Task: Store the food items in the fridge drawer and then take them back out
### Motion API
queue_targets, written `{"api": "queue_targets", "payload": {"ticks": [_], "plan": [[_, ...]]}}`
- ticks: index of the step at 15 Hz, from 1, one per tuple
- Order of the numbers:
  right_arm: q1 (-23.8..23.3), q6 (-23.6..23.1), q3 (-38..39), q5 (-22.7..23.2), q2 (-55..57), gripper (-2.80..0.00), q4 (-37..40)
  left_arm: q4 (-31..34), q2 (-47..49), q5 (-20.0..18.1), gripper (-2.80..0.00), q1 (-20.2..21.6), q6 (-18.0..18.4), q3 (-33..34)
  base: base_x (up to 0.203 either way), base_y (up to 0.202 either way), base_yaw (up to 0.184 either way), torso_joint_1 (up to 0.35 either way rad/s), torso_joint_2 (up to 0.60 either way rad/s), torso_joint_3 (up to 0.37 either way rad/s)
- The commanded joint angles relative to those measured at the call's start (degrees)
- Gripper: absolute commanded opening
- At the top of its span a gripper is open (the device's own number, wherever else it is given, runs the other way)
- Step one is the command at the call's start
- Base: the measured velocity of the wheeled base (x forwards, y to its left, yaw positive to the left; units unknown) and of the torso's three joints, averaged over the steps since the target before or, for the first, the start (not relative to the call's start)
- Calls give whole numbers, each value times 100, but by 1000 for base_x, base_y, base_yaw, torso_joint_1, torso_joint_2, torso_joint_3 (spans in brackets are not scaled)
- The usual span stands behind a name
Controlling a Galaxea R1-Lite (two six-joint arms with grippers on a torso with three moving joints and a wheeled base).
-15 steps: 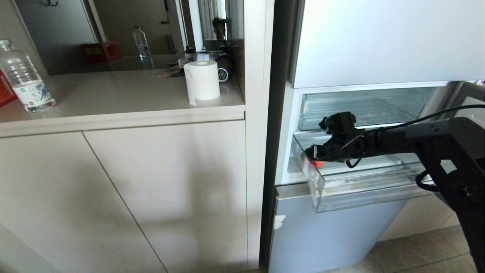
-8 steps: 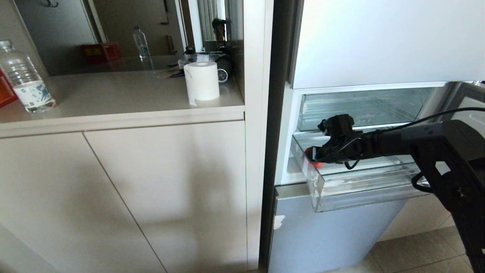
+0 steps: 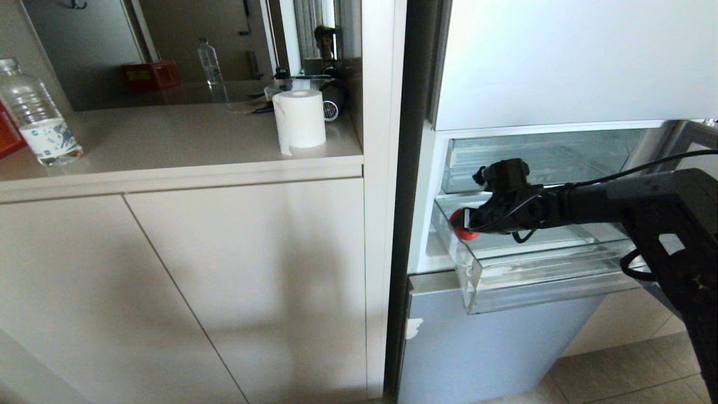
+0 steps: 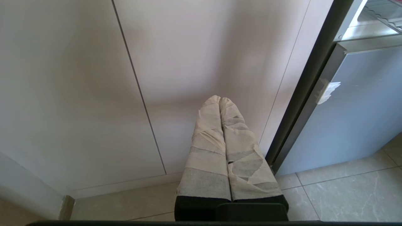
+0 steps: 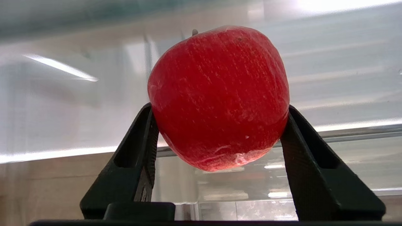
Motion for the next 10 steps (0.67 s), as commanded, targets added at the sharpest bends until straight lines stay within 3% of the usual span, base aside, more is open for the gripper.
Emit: {"api": "queue_targets", "payload": {"ticks": [1, 10], "plan": [[2, 12, 306, -6, -518, -280, 109, 3, 0, 2, -280, 2, 4, -1, 0, 0, 0, 0, 0, 0], [-67, 12, 2009, -7, -2116, -280, 32, 3, 0, 2, -280, 2, -5, -1, 0, 0, 0, 0, 0, 0]]}}
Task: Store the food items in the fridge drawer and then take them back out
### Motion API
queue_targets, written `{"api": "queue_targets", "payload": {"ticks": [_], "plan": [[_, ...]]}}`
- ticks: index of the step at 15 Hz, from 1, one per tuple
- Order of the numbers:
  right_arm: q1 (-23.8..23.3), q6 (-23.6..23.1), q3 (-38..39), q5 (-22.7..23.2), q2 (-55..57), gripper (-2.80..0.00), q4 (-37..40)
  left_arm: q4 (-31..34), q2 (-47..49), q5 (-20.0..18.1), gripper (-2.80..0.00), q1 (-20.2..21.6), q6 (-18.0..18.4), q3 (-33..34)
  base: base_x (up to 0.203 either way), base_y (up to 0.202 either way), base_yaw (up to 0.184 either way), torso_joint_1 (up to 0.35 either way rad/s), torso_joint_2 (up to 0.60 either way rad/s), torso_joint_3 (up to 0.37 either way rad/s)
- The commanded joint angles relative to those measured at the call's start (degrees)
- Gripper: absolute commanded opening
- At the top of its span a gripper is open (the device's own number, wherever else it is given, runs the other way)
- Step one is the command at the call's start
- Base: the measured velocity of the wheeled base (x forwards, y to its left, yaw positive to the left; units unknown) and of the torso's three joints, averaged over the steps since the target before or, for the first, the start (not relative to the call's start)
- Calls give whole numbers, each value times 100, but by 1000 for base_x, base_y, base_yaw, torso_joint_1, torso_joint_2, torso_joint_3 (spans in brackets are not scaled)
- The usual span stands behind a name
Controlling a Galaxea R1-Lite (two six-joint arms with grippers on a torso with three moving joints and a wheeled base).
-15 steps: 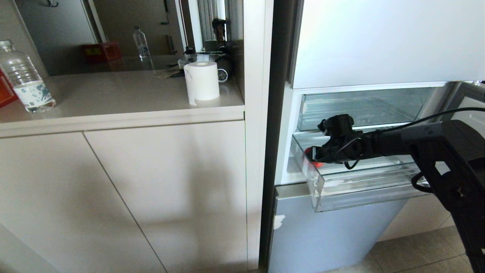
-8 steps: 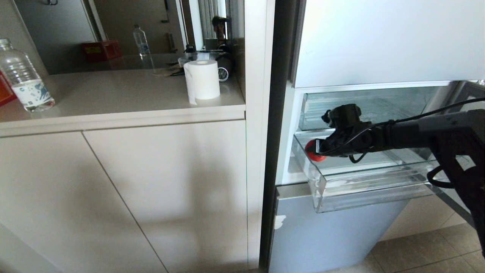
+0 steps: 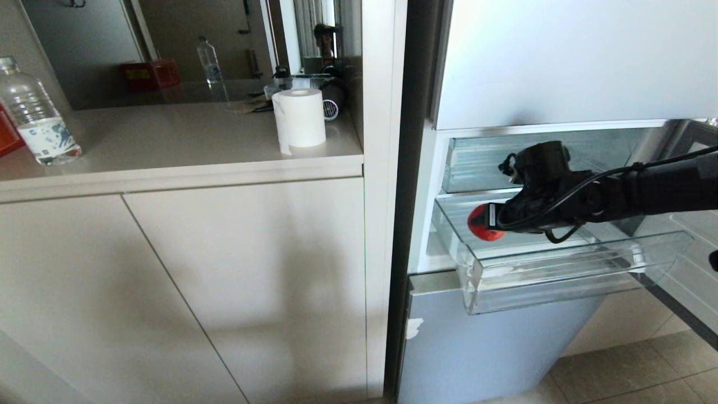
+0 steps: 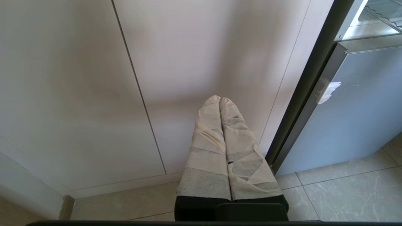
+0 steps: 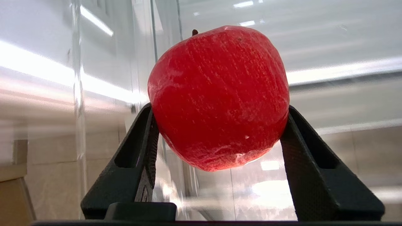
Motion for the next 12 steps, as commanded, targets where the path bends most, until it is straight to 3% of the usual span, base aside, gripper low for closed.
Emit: {"api": "queue_targets", "payload": {"ticks": [1, 7, 12], "plan": [[-23, 6, 552, -2, -789, -280, -84, 3, 0, 2, -280, 2, 1, -1, 0, 0, 0, 0, 0, 0], [-84, -39, 2756, 3, -2594, -280, -1279, 3, 0, 2, -280, 2, 2, -1, 0, 0, 0, 0, 0, 0], [-130, -94, 4083, -39, -4451, -280, -1370, 3, 0, 2, -280, 2, 2, -1, 0, 0, 0, 0, 0, 0]]}}
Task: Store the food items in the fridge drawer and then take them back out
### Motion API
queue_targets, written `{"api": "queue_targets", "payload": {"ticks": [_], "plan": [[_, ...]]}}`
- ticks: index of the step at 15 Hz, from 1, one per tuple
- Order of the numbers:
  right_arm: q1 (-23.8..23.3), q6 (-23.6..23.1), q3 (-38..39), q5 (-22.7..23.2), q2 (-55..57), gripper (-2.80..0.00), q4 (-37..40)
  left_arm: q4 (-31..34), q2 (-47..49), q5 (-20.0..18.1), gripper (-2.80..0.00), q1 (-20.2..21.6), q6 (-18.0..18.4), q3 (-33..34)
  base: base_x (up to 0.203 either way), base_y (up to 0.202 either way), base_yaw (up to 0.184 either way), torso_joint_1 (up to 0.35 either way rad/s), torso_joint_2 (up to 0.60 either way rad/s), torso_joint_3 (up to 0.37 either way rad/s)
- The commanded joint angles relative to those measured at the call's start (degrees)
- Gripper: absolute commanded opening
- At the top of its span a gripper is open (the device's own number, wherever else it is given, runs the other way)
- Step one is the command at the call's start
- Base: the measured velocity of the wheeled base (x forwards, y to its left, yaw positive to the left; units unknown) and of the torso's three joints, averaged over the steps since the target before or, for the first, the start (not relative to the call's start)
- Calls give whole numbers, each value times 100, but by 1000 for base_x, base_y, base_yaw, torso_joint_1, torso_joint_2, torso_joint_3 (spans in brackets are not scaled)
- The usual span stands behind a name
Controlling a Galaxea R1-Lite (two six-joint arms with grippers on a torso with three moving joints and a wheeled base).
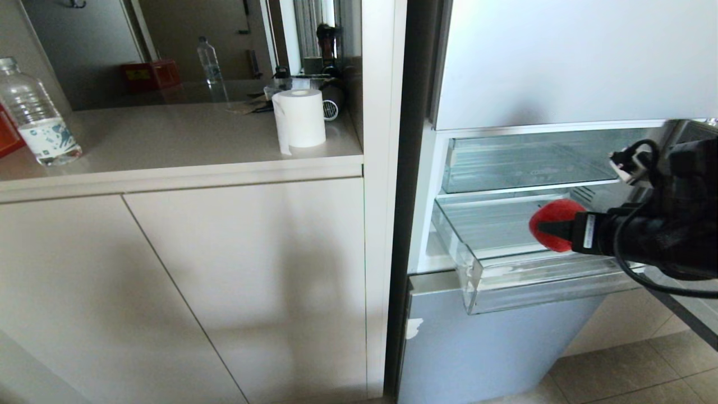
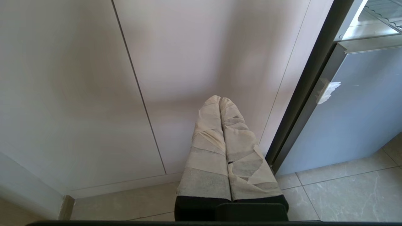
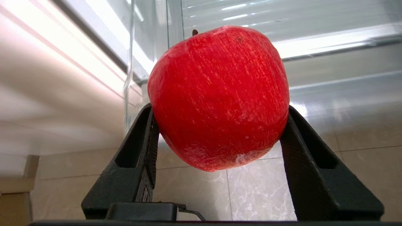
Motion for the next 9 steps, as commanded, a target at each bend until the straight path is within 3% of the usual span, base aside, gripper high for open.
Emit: {"api": "queue_targets", "payload": {"ticks": [1, 5, 9], "plan": [[-9, 3, 612, -161, -1342, -280, 117, 3, 0, 2, -280, 2, 2, -1, 0, 0, 0, 0, 0, 0], [-142, 28, 1589, -1502, -3062, -280, 450, 3, 0, 2, -280, 2, 1, -1, 0, 0, 0, 0, 0, 0], [-1008, -205, 2345, -2013, -4824, -280, 776, 3, 0, 2, -280, 2, 2, -1, 0, 0, 0, 0, 0, 0]]}}
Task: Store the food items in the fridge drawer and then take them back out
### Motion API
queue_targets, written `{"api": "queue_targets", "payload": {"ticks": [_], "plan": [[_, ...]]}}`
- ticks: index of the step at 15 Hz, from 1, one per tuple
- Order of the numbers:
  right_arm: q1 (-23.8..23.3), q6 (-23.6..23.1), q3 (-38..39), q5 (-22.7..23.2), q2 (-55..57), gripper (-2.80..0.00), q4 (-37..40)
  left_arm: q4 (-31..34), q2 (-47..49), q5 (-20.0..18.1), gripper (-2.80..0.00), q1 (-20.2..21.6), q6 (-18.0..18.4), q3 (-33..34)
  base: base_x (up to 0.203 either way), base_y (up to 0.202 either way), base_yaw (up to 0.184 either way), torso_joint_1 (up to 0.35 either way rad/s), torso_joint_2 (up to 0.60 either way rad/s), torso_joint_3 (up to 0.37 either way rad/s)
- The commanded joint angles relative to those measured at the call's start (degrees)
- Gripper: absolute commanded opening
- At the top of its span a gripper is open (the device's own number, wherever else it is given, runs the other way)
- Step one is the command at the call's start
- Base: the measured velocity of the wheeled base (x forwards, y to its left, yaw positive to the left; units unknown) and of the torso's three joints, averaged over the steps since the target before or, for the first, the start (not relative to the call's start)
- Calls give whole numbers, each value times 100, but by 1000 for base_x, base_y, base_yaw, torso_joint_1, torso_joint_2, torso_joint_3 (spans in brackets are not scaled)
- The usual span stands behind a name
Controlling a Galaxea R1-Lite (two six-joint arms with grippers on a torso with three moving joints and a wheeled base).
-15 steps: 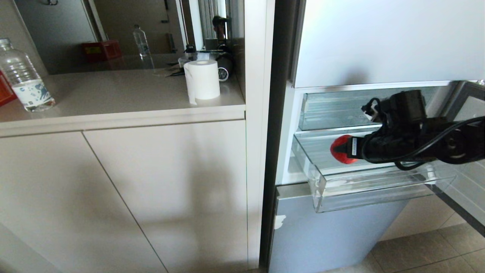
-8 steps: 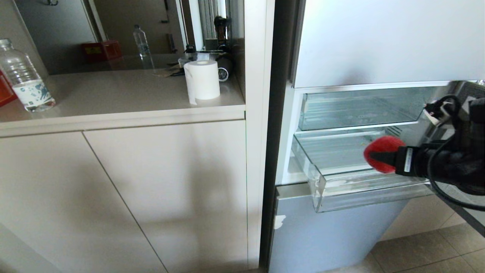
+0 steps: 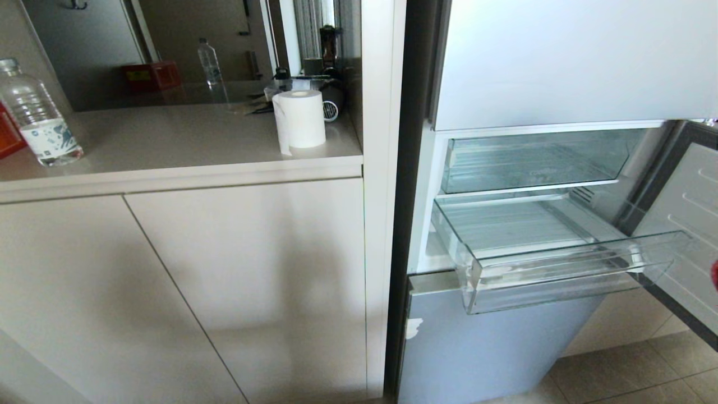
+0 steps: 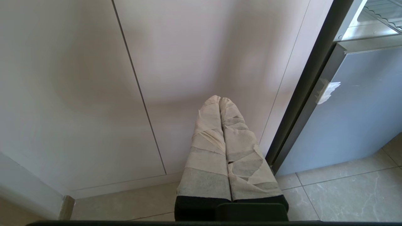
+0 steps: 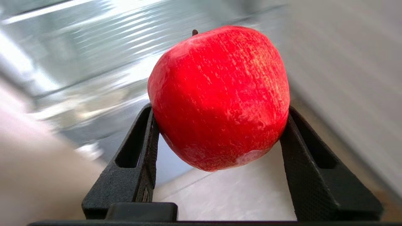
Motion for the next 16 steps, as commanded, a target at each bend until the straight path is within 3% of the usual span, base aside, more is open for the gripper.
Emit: {"api": "queue_targets", "payload": {"ticks": [1, 3, 5, 7, 11, 16], "plan": [[-870, -243, 479, -77, -1176, -280, 81, 3, 0, 2, -280, 2, 0, -1, 0, 0, 0, 0, 0, 0], [-2075, -379, 575, 262, -1265, -280, 81, 3, 0, 2, -280, 2, 0, -1, 0, 0, 0, 0, 0, 0], [-3319, -452, 629, 977, -1331, -280, 61, 3, 0, 2, -280, 2, 0, -1, 0, 0, 0, 0, 0, 0], [-4179, -493, 708, 1812, -1424, -280, 50, 3, 0, 2, -280, 2, 0, -1, 0, 0, 0, 0, 0, 0], [-5202, -491, 797, 2696, -1495, -280, 44, 3, 0, 2, -280, 2, -7, -1, 1, 2, -21, 1, -1, 1], [-5726, -464, 768, 2893, -1324, -280, -9, 3, 0, 2, -280, 2, 0, -1, -1, 7, -167, 3, 4, 3]]}}
